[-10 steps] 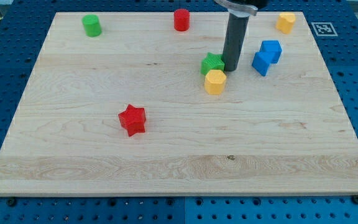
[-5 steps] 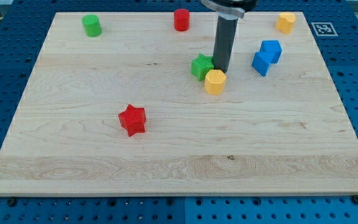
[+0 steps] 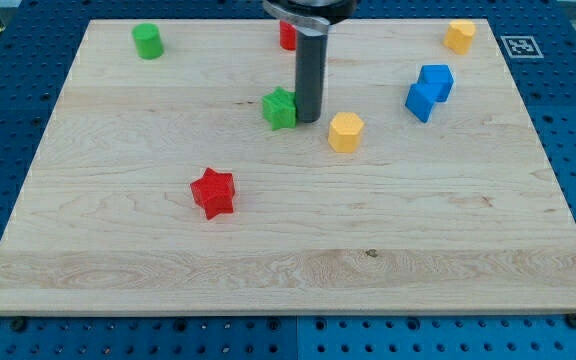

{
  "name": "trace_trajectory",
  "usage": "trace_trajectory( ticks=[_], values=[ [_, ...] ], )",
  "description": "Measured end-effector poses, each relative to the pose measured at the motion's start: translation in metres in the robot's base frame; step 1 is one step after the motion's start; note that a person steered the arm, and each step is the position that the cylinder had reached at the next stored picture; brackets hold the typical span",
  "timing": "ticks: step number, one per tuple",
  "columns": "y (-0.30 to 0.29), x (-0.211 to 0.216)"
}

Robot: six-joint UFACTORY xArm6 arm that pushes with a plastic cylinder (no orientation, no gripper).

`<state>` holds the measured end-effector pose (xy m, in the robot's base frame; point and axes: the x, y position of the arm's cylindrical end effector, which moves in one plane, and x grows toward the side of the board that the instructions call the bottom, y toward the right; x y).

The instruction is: Push the green star to the left center of the board

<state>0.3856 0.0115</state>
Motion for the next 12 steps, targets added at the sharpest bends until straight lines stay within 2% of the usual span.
trace_trajectory(
  ticks=[3, 4, 5, 8, 9, 10, 11, 12],
  values=[
    [-0.077, -0.006],
    [-0.079, -0.026],
    [-0.087, -0.026],
    [-0.148, 0.027],
    [-0.142, 0.009],
    [-0.086, -0.006],
    [-0.108, -0.027],
    [-0.146, -0.025]
  ],
)
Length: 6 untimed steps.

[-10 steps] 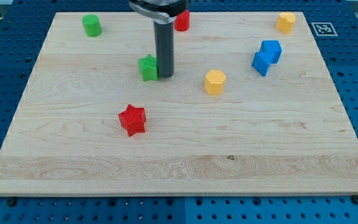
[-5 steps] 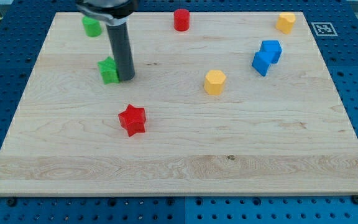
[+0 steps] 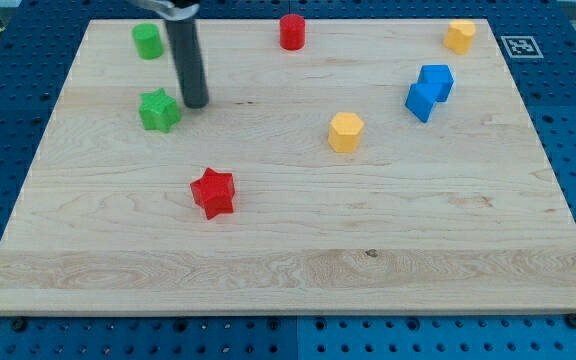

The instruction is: Push the green star to the left center of the board

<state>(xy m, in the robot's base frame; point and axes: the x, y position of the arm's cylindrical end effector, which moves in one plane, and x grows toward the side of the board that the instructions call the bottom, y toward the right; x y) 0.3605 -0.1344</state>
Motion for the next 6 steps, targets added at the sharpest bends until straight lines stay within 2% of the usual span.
trace_trajectory(
  ticks=[4, 6],
  values=[
    [-0.044, 0.034],
    [-0.006, 0.034]
  ],
)
